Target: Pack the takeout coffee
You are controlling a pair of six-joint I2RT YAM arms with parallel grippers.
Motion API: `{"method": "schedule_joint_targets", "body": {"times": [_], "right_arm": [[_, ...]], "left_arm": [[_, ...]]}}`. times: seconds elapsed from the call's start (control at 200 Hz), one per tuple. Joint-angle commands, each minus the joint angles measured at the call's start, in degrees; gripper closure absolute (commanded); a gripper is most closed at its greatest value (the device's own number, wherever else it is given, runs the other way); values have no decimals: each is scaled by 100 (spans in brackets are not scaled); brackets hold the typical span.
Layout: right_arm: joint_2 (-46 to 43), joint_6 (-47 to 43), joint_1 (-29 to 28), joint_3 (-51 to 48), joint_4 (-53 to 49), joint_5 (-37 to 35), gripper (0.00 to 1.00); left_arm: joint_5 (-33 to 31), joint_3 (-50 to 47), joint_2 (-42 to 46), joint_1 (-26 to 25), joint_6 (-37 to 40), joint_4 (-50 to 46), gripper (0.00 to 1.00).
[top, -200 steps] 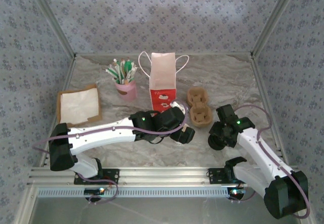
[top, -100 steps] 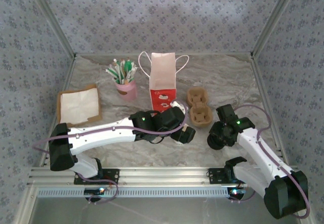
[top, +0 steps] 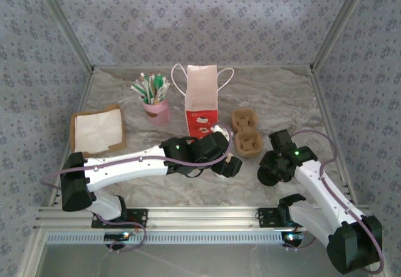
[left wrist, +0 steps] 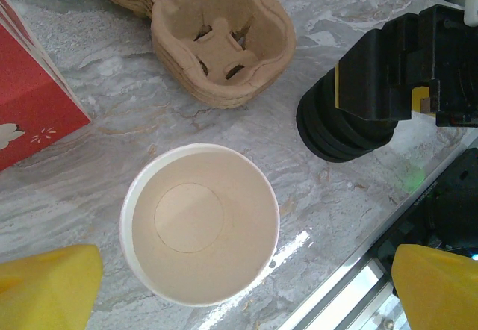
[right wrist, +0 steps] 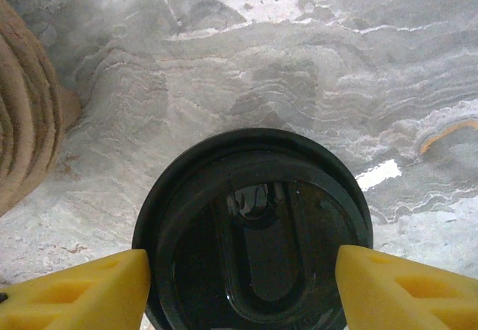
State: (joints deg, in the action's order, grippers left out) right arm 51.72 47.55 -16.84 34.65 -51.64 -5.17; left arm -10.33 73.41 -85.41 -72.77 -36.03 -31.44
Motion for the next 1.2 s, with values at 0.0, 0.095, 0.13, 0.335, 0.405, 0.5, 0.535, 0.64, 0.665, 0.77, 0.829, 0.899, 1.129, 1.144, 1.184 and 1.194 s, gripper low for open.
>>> {"method": "schedule_joint_targets", "body": {"times": [0.0,0.095,0.13,0.335,0.405,0.5,0.535,0.64,0.665,0.77,0.829,0.899,1.129,1.144,1.184,1.194], "right_arm": [[-57,-76,47,54,-228,-54,15],[-75,-79,82,2,-256,-78,12],[-96,-86,112,-26,-237,-65,12],[-103,-114,260,-270,91,183,15],[-123,-143,324,-350,217,276,16],[-148,-178,415,-432,361,422,17],[-169,-199,451,-453,406,468,18],[-282,-262,541,-494,479,562,21],[-306,-277,556,-495,487,572,22],[-401,-355,640,-504,472,640,25],[-426,-399,678,-504,461,674,26],[-448,-441,722,-486,418,693,28],[-483,-503,747,-376,295,702,28],[-486,-509,750,-372,285,706,28],[-481,-516,745,-350,271,718,29],[-488,-518,744,-351,271,714,29]], "left_arm": [[-103,33,75,-22,8,77,0],[-95,33,75,-24,8,92,1],[-93,16,71,-24,9,102,1],[-88,-36,76,-20,34,156,1],[-84,-41,76,-5,37,171,1],[-74,-59,107,16,48,165,0],[-67,-67,110,27,48,165,1],[-49,-73,121,50,57,179,1],[-44,-73,123,54,55,182,0],[-24,-83,108,61,50,200,0],[-11,-81,87,69,40,210,1],[0,-75,72,70,35,217,0],[4,-72,72,80,37,209,1],[11,-72,70,84,36,209,1],[12,-72,65,80,31,209,1],[13,-72,65,79,29,215,0]]}}
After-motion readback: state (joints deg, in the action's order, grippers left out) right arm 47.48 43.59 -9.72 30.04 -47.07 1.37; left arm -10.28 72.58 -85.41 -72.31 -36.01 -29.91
